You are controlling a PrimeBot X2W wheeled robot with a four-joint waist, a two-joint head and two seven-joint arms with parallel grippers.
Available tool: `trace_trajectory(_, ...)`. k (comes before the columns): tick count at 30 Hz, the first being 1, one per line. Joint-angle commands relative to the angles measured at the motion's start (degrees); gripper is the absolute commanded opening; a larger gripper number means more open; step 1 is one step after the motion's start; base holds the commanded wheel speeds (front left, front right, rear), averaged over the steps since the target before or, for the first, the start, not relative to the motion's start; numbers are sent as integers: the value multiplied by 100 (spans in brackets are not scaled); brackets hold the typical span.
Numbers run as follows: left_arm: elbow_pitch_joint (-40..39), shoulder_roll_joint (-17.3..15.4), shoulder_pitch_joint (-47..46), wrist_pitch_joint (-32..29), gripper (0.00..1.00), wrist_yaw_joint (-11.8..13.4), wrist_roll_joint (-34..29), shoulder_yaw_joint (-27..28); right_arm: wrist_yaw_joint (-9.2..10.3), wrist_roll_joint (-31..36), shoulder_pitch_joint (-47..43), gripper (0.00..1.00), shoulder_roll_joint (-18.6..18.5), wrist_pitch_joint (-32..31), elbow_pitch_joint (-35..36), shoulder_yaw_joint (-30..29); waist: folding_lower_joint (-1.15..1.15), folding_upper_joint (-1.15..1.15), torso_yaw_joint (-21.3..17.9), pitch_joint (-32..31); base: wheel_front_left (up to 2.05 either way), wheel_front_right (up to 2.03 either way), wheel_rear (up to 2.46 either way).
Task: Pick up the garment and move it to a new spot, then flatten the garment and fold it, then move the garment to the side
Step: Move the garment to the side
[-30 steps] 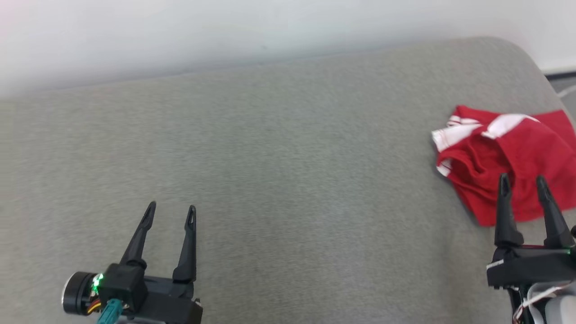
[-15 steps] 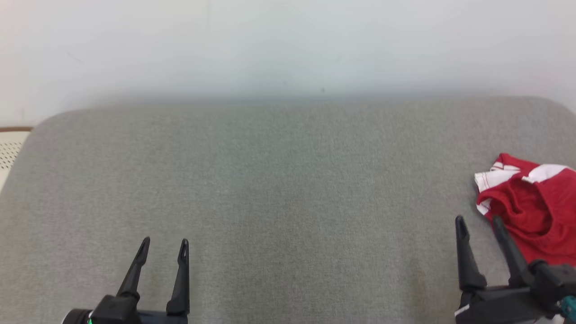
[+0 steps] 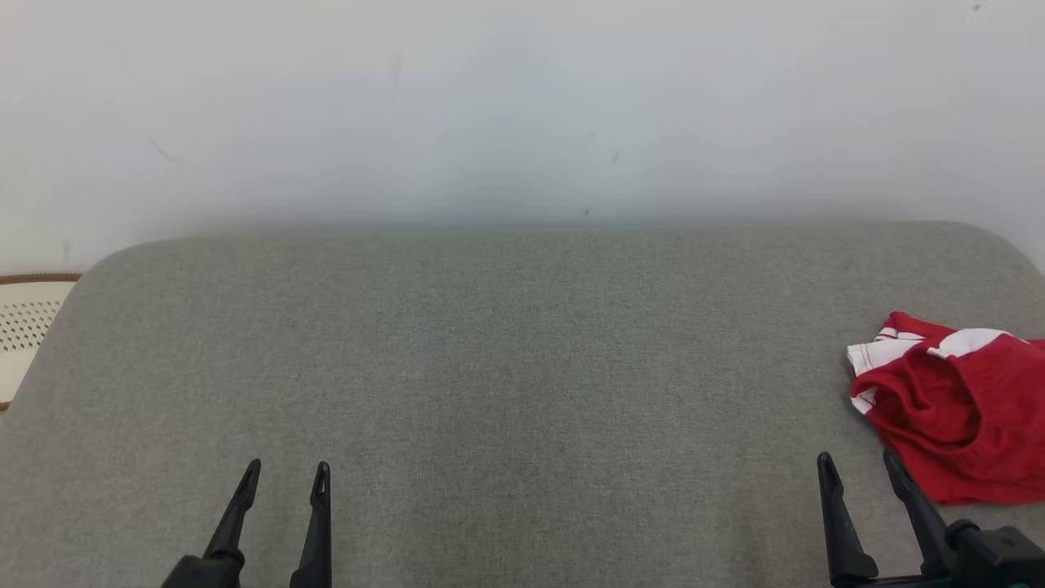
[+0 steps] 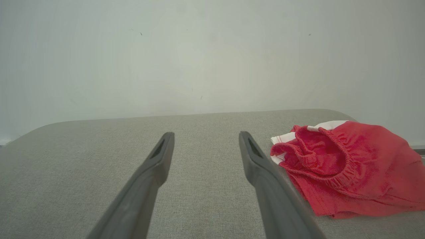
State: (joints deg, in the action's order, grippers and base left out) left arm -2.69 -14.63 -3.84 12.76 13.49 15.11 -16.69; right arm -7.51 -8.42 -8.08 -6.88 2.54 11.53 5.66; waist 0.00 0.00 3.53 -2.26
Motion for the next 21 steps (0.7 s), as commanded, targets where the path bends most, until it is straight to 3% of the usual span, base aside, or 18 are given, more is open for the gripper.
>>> trace_trajectory(1, 31, -39, 42, -12, 100, 11, 48, 19, 4, 68, -98, 100, -8, -10, 55, -6, 0, 0, -32, -15, 0, 0, 0)
trace_trajectory(21, 255, -71, -69, -88, 100, 62, 192, 24, 4, 135, -213, 100, 57, -58, 296, 58, 0, 0, -65, 11, 0, 0, 0)
